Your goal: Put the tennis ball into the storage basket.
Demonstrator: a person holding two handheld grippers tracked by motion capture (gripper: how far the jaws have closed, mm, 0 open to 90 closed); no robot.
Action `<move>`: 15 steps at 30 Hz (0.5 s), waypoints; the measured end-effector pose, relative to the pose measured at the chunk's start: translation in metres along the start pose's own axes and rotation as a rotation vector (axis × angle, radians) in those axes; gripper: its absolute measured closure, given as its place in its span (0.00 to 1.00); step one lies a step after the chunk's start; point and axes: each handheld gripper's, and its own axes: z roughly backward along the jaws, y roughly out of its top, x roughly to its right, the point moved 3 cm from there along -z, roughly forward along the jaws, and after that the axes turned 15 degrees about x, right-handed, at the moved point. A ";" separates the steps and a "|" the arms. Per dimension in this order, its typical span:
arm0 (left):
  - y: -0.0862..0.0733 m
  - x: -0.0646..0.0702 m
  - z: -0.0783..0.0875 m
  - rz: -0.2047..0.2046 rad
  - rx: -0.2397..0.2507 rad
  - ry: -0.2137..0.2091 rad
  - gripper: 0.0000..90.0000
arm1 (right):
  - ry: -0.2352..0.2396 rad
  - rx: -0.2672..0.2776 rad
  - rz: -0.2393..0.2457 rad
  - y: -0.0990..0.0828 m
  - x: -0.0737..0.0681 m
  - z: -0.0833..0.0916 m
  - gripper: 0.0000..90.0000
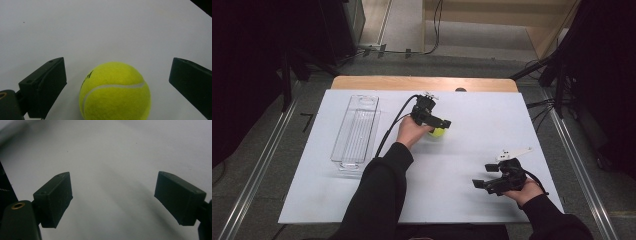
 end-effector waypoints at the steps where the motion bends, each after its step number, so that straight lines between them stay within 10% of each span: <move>1: -0.001 0.000 -0.001 0.003 -0.001 -0.001 0.03 | 0.000 0.001 0.000 0.000 0.000 0.000 0.14; 15: -0.017 0.001 -0.010 -0.002 -0.044 0.007 0.04 | 0.001 -0.002 0.002 0.000 0.000 0.000 0.14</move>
